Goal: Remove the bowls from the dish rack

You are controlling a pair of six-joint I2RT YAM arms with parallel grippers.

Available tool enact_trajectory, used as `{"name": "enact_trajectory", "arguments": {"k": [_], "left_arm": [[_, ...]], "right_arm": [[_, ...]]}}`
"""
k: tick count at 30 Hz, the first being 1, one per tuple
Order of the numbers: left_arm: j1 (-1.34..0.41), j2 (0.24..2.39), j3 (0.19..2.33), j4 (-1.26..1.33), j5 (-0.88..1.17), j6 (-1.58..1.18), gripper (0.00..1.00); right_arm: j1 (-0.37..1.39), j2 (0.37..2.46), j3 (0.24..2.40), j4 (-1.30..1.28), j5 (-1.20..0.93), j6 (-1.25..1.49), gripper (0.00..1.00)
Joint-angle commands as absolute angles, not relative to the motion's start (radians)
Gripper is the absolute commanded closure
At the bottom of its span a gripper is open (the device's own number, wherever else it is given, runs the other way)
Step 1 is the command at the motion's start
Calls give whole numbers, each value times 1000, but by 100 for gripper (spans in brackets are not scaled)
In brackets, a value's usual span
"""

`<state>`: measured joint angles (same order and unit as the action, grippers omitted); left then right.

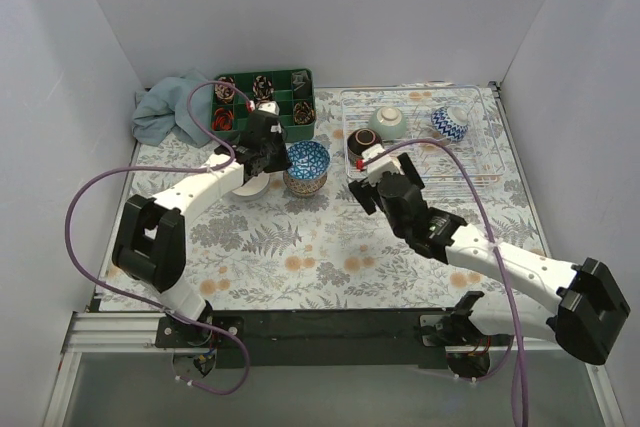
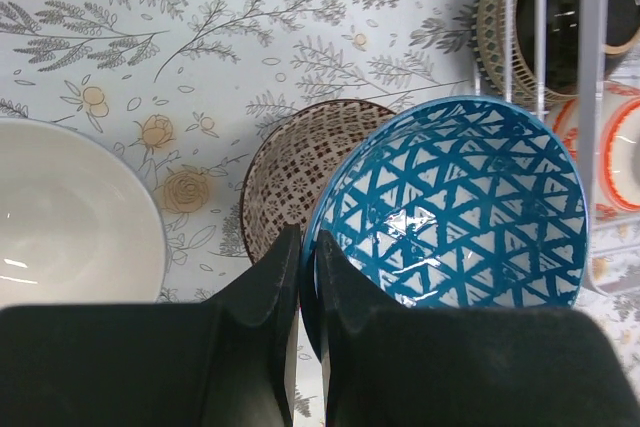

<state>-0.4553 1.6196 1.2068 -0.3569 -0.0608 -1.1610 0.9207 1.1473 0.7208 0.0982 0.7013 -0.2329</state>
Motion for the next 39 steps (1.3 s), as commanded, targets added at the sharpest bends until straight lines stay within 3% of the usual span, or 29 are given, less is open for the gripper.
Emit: {"name": "enact_trajectory", "arguments": {"k": [1, 10, 15, 21, 26, 31, 32, 37, 39], "left_arm": [[-453, 1632, 1212, -290, -106, -1128, 100], [-454, 1695, 1209, -282, -100, -1112, 100], [-454, 1694, 1197, -275, -94, -1106, 82], [-454, 1675, 1180, -276, -80, -1108, 67], [-454, 1623, 1160, -284, -106, -1108, 46], [-456, 1507, 1143, -307, -139, -1098, 26], [-456, 1482, 1129, -305, -146, -1092, 18], [-456, 1350, 1069, -304, -204, -1071, 2], [-454, 1283, 1017, -279, -222, -1048, 2]], "right_arm": [[829, 1065, 752, -61, 566, 32, 3], [703, 979, 692, -69, 454, 110, 3], [661, 956, 681, -69, 436, 126, 4], [637, 946, 681, -69, 423, 141, 4], [614, 956, 706, -92, 419, 146, 4], [568, 1002, 777, -139, 428, 121, 4], [563, 1009, 788, -144, 436, 114, 3], [497, 1078, 882, -179, 472, 75, 3], [463, 1123, 916, -199, 474, 66, 3]]}}
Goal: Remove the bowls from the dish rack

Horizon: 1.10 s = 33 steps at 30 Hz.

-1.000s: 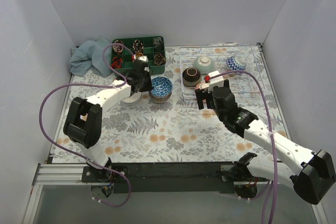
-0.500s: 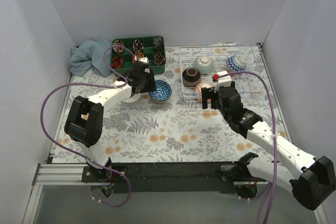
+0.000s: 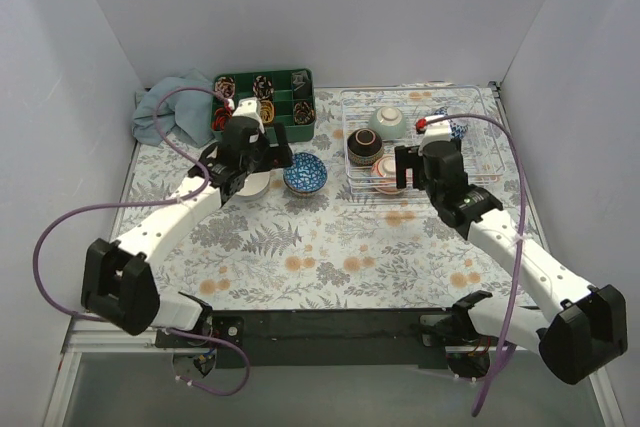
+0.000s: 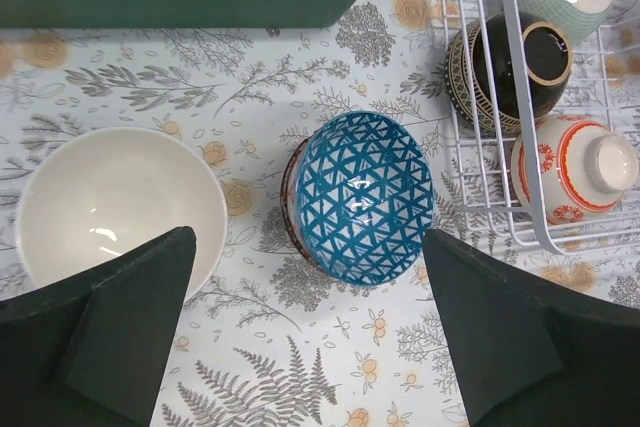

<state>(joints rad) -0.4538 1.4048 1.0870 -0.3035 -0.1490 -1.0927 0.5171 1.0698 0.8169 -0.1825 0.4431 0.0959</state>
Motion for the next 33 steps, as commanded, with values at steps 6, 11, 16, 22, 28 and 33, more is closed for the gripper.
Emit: {"name": "enact_trajectory", "arguments": {"k": [6, 11, 16, 22, 28, 33], "left_arm": [[-454, 1146, 875, -183, -279, -1006, 2], [-454, 1114, 859, -180, -313, -1002, 2], [-456, 1071, 842, -169, -377, -980, 2], [-454, 1057, 834, -153, -388, -974, 2], [-456, 1062, 836, -150, -368, -974, 2], [-453, 1049, 831, -147, -373, -968, 2]], "right_arm": [[359, 1278, 1075, -227, 496, 11, 2], [252, 1432, 1195, -210, 459, -54, 3], [175, 1589, 1314, -147, 427, -160, 3], [117, 1795, 1491, -146, 315, -241, 4], [92, 1925, 1595, -150, 226, -302, 4], [89, 2009, 1692, -198, 196, -337, 3]]}}
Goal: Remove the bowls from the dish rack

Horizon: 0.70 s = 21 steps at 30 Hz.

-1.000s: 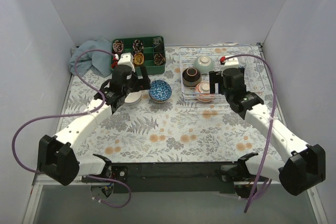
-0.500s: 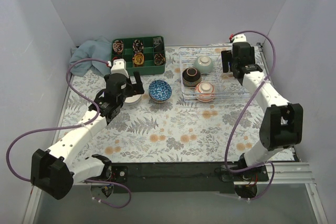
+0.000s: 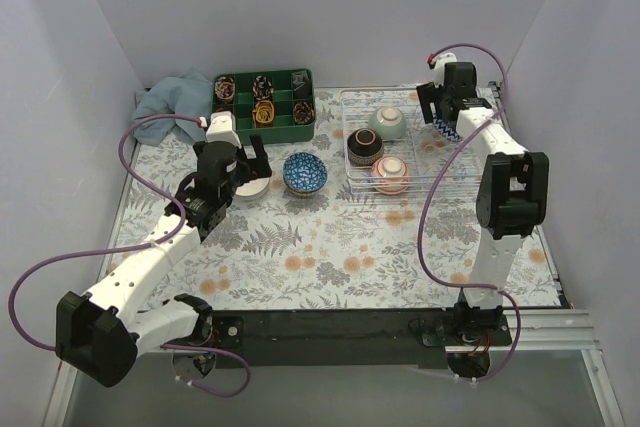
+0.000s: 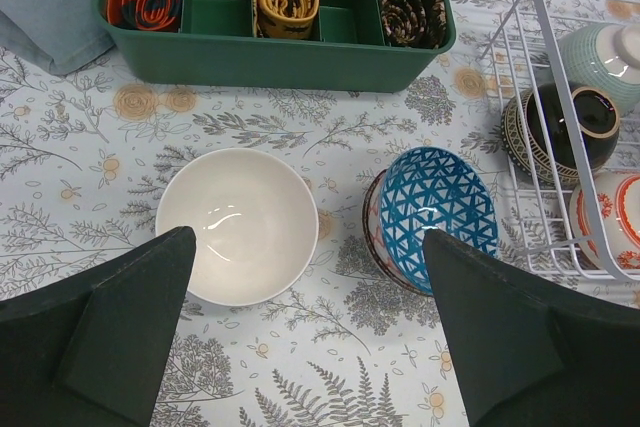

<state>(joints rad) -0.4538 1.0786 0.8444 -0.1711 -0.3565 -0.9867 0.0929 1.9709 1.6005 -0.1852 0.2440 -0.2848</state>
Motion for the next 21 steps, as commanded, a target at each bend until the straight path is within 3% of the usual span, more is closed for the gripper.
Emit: {"name": "enact_trajectory", "arguments": {"k": [1, 21], "left_arm": [[-453, 1052, 831, -146, -371, -966, 2], [-426, 1060, 824, -140, -333, -968, 2]], "right_arm": [[90, 2020, 1701, -209, 195, -344, 4], [75, 2082, 1623, -267, 193, -405, 4]]}}
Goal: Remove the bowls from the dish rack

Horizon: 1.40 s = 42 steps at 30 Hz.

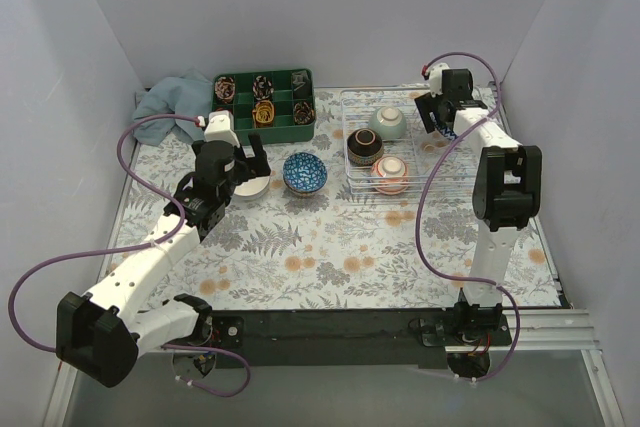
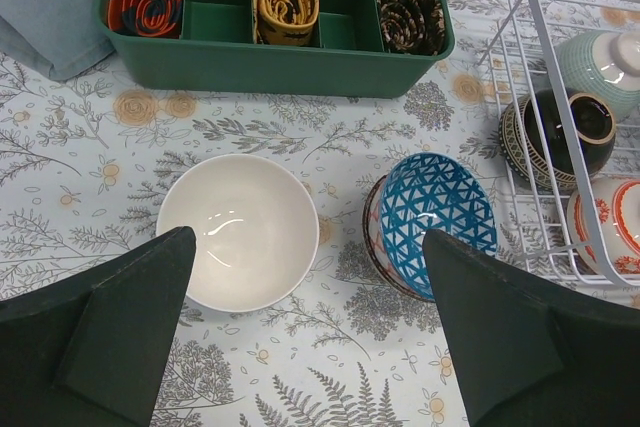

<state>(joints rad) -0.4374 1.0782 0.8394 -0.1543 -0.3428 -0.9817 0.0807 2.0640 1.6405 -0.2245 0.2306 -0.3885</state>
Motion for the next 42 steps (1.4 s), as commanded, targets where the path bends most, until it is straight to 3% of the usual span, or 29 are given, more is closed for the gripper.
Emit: {"name": "enact_trajectory", "arguments": {"k": [1, 13, 16, 29, 35, 42], "left_arm": [[-425, 1060, 824, -138, -330, -968, 2], [-416, 1065, 824, -138, -311, -969, 2], [-414, 1065, 824, -138, -307, -971, 2], [-397, 1058, 824, -137, -282, -973, 2], [-390, 1057, 825, -135, -264, -974, 2], [-388, 1049, 825, -137, -242, -977, 2]], "right_arm": [[77, 2080, 1624, -273, 187, -402, 4], [78, 2059, 1601, -264, 212, -436, 10], [84, 2051, 1600, -267, 207, -440, 17], [87, 1930, 1614, -261, 245, -387, 69], [92, 1872, 1600, -258, 253, -308, 78], [98, 1790, 1577, -259, 226, -177, 80]]}}
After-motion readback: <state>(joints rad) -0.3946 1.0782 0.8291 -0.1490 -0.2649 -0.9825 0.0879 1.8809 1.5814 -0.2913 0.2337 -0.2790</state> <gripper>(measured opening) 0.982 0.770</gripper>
